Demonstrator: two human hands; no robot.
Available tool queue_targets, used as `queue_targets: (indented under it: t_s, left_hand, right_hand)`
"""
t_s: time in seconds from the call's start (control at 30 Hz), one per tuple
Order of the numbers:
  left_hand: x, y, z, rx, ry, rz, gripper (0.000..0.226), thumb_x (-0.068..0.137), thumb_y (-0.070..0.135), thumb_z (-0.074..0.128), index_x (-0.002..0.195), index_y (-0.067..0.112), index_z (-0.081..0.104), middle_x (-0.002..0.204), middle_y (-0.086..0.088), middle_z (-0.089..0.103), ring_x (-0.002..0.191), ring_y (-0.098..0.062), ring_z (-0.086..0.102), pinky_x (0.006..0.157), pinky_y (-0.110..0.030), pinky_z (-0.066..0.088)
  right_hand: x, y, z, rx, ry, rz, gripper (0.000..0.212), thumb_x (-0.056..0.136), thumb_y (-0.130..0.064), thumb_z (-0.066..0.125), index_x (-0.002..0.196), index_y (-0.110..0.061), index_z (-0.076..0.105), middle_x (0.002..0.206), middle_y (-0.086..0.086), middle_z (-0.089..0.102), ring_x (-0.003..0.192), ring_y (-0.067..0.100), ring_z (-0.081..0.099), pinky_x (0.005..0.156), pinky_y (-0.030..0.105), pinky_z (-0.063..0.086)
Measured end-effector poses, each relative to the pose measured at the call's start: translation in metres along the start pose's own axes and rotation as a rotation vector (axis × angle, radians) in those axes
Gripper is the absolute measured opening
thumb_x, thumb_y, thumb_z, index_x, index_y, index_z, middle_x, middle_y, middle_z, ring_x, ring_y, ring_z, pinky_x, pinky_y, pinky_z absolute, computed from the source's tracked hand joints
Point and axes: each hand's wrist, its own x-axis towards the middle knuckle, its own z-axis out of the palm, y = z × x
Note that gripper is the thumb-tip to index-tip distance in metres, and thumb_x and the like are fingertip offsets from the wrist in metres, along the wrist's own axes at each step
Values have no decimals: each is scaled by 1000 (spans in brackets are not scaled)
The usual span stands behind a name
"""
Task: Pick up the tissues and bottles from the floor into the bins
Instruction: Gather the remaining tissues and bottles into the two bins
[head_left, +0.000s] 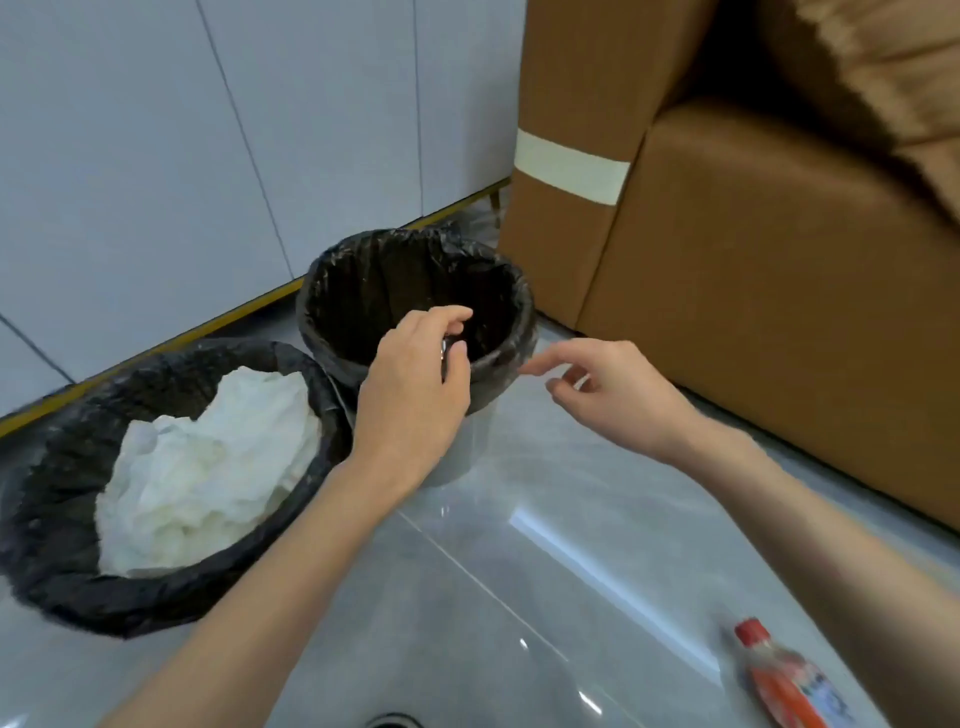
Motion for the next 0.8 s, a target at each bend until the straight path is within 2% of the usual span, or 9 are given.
queue_targets:
  t_s: [0.1, 0.23, 0.33, 0.57, 0.73, 0.8]
  left_hand:
    - [-1, 29, 36, -40, -92, 81, 31, 95, 17, 47, 124, 24, 55, 113, 7, 56, 106, -13, 53, 89, -39, 48]
    - [-18, 69, 95, -55, -277, 148, 34, 94, 15, 48, 127, 21, 53, 120, 4, 57, 108, -17, 54, 93, -40, 45]
    - [-35, 88, 136, -60, -423, 173, 35, 93, 16, 47, 127, 21, 52, 119, 3, 58, 107, -20, 56, 91, -43, 47]
    - [-94, 130, 215, 32, -761, 271, 39, 93, 17, 46, 132, 23, 47, 125, 4, 54, 112, -20, 53, 93, -38, 46]
    - [-138, 146, 251, 154, -1024, 347, 46, 95, 18, 42, 140, 23, 35, 138, 0, 43, 126, -21, 42, 99, -36, 41]
    - [-152, 148, 261, 197, -1103, 379, 50, 96, 19, 43, 144, 23, 30, 142, -1, 38, 130, -21, 38, 101, -36, 39]
  right_hand:
    - [-38, 41, -11, 0, 23, 154, 30, 89, -8, 51, 109, -23, 68, 104, -17, 63, 81, 8, 60, 75, 15, 42]
    - [-99, 101, -20, -37, 20, 355, 31, 88, -10, 52, 110, -25, 67, 113, -12, 66, 84, 11, 61, 81, 24, 46]
    - [-150, 141, -22, -46, 3, 501, 31, 88, -11, 52, 112, -25, 66, 116, -9, 66, 83, 10, 59, 80, 22, 42]
    - [-257, 202, -15, -27, -138, 759, 32, 92, -20, 56, 124, -24, 59, 124, -4, 61, 91, 6, 51, 83, 17, 39]
    - [-302, 215, 17, 57, -313, 918, 54, 86, -35, 64, 135, -22, 46, 133, -1, 53, 114, 16, 52, 93, 26, 44]
    - [-312, 214, 34, 76, -333, 968, 62, 81, -40, 66, 135, -21, 42, 130, 1, 53, 114, 18, 53, 94, 32, 46]
